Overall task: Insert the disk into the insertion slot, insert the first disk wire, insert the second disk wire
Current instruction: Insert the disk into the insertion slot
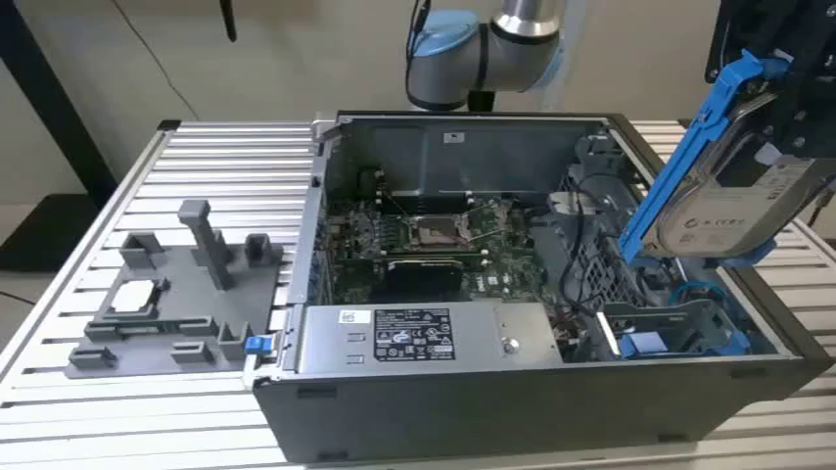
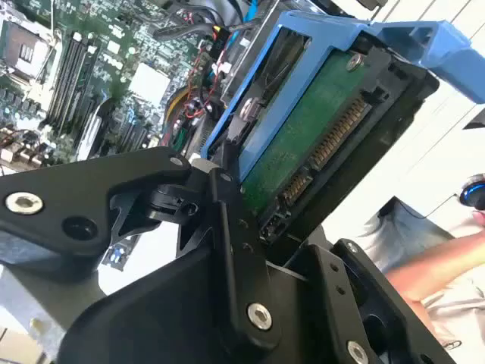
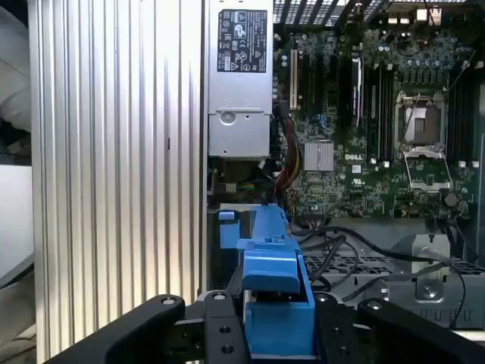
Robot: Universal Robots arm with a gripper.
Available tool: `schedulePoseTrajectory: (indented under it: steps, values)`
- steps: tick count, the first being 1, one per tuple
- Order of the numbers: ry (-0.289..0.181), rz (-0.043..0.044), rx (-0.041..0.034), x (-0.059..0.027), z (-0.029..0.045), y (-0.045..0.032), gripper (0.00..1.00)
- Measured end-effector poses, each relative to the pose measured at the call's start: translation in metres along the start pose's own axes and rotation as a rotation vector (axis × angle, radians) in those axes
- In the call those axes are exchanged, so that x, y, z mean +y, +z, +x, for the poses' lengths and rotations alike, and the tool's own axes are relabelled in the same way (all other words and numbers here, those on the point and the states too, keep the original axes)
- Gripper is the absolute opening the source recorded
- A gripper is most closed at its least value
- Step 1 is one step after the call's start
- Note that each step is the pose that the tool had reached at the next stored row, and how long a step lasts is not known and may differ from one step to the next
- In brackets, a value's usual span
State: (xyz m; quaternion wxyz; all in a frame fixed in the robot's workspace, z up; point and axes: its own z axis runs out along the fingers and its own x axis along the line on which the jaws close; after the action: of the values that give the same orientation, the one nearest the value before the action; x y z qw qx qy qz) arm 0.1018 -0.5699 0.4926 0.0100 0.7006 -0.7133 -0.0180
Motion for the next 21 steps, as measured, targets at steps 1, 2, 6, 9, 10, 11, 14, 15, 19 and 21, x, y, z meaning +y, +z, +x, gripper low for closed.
schedulePoseTrajectory:
  steps: [1, 2, 6, 9, 10, 11, 14, 15, 19, 21]
  values:
    - [0.000, 0.0000, 0.0000, 0.0000, 0.0000, 0.0000, 0.00]
    - [0.000, 0.0000, -0.0010, 0.0000, 0.0000, 0.0000, 0.00]
    - [0.000, 0.0000, -0.0018, 0.0000, 0.0001, 0.0006, 0.00]
    - [0.000, 0.0000, -0.0019, -0.0001, 0.0010, 0.0013, 0.00]
    - [0.000, 0.0000, -0.0019, -0.0001, 0.0013, 0.0017, 0.00]
    - [0.000, 0.0000, -0.0019, -0.0002, 0.0017, 0.0020, 0.00]
    - [0.000, 0.0000, -0.0019, -0.0005, 0.0033, 0.0030, 0.00]
    - [0.000, 0.0000, -0.0018, -0.0006, 0.0038, 0.0033, 0.00]
    - [0.000, 0.0000, -0.0017, -0.0008, 0.0051, 0.0046, 0.00]
    - [0.000, 0.0000, -0.0015, -0.0009, 0.0055, 0.0051, 0.00]
